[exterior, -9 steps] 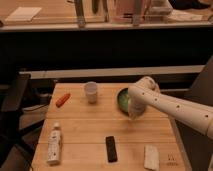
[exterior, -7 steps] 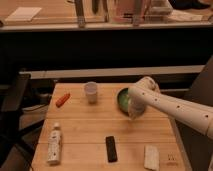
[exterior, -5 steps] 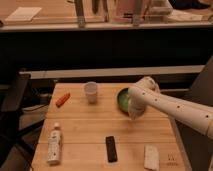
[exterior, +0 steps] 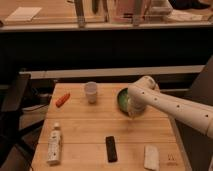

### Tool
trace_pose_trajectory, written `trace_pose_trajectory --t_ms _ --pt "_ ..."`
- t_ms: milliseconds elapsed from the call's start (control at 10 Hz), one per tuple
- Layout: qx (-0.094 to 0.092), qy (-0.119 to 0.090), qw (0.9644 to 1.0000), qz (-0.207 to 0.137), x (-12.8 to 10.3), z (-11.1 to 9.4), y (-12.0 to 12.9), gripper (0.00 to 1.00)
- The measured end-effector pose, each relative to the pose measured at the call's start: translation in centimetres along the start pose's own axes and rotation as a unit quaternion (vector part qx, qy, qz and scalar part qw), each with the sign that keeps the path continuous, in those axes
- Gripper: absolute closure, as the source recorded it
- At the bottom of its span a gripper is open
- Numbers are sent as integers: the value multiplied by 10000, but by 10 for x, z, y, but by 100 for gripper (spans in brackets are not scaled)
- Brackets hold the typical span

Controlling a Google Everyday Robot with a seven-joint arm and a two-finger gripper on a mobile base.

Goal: Drag the ceramic bowl in a circle

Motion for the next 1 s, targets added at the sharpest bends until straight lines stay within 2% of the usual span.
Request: trace_pose_trajectory --t_ms 200,300,400,700,1000 --pt "98 46 9999 -37 5 -9 -5 43" --pt "182 85 9998 -19 10 -16 -7 29" --pt "215 95 9997 7 13 -17 -7 23" --pt "241 139 9993 238 27 -17 -1 20" --pt "119 198 9983 535 47 -6 10 20"
